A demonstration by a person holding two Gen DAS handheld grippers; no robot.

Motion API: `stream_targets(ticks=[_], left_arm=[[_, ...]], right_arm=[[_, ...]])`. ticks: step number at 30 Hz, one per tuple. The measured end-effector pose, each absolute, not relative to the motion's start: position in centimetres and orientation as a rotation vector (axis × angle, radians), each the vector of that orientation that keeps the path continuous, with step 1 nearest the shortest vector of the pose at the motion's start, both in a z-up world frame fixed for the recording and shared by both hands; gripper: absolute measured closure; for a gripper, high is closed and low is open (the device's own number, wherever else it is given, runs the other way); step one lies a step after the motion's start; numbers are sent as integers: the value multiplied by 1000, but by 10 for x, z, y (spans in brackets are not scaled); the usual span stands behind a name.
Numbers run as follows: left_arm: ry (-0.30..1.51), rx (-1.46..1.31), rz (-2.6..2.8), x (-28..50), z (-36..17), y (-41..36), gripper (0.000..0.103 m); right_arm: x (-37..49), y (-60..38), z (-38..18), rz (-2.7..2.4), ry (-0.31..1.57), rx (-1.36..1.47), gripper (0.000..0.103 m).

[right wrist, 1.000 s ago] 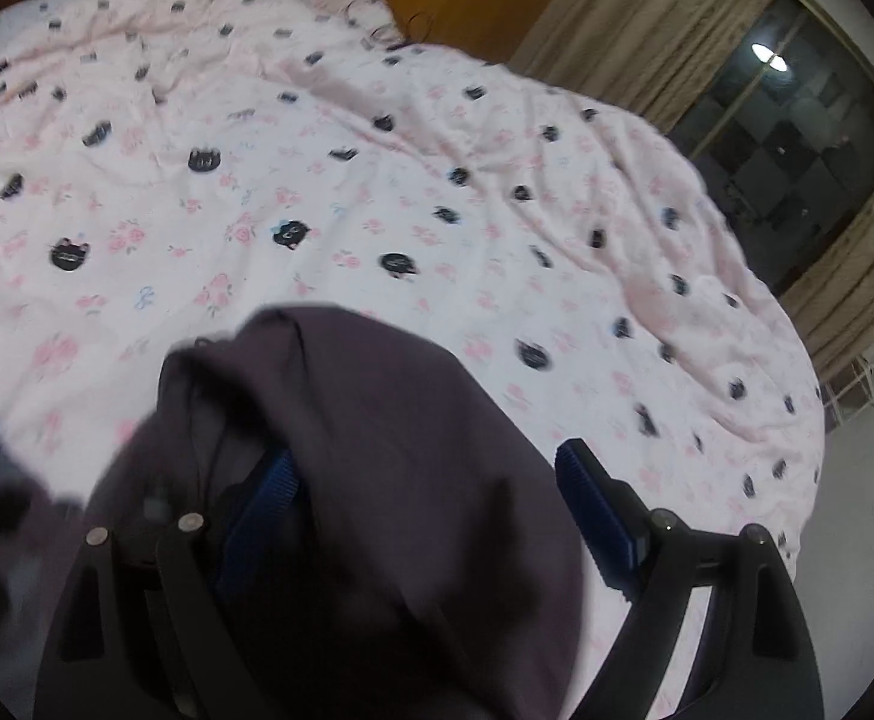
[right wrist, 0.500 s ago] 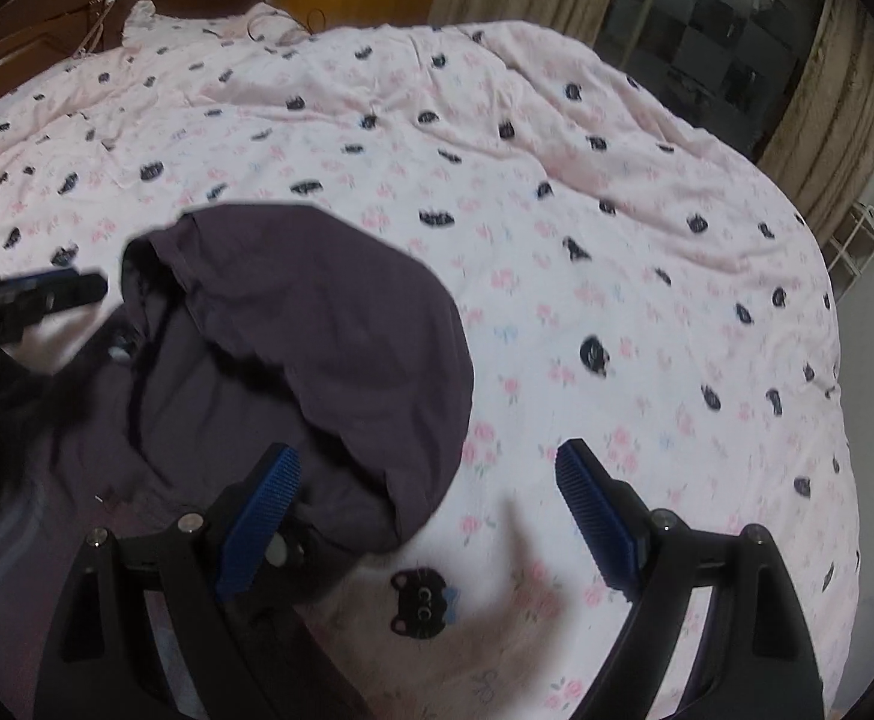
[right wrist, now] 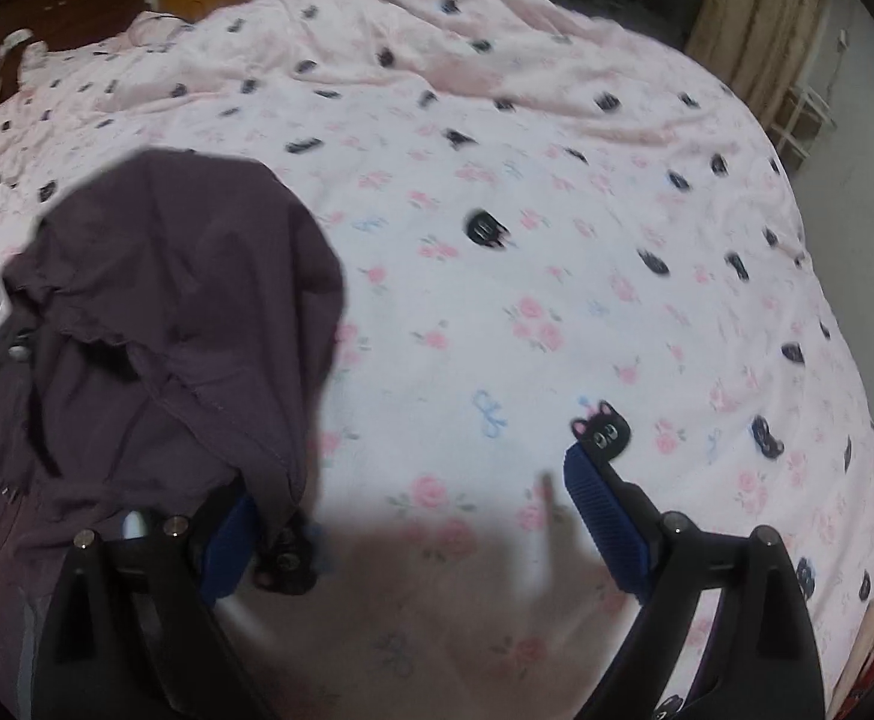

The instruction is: Fold clothes

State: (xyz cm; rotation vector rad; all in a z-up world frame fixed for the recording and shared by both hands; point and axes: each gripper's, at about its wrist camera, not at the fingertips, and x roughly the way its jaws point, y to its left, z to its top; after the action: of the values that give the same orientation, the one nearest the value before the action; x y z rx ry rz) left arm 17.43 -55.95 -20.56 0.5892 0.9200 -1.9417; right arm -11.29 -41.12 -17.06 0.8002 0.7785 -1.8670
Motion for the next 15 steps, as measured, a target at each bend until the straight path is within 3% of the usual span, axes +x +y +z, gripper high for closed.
stream_targets(ticks=[7, 12, 13, 15], left_arm=[[715, 774, -2020, 125, -205, -541, 58], [976, 789, -1897, 155, -218, -557, 53], [979, 781, -1886, 162, -215, -556, 53], [935, 788, -1861, 172, -207, -552, 53]], right_arm=[[-57, -417, -134, -1782, 748, 568, 8], [-24, -435, -119, -1535, 627, 613, 9], [-18, -442, -120, -1483, 608, 640, 13], [-1, -459, -128, -1401, 630, 673, 30]])
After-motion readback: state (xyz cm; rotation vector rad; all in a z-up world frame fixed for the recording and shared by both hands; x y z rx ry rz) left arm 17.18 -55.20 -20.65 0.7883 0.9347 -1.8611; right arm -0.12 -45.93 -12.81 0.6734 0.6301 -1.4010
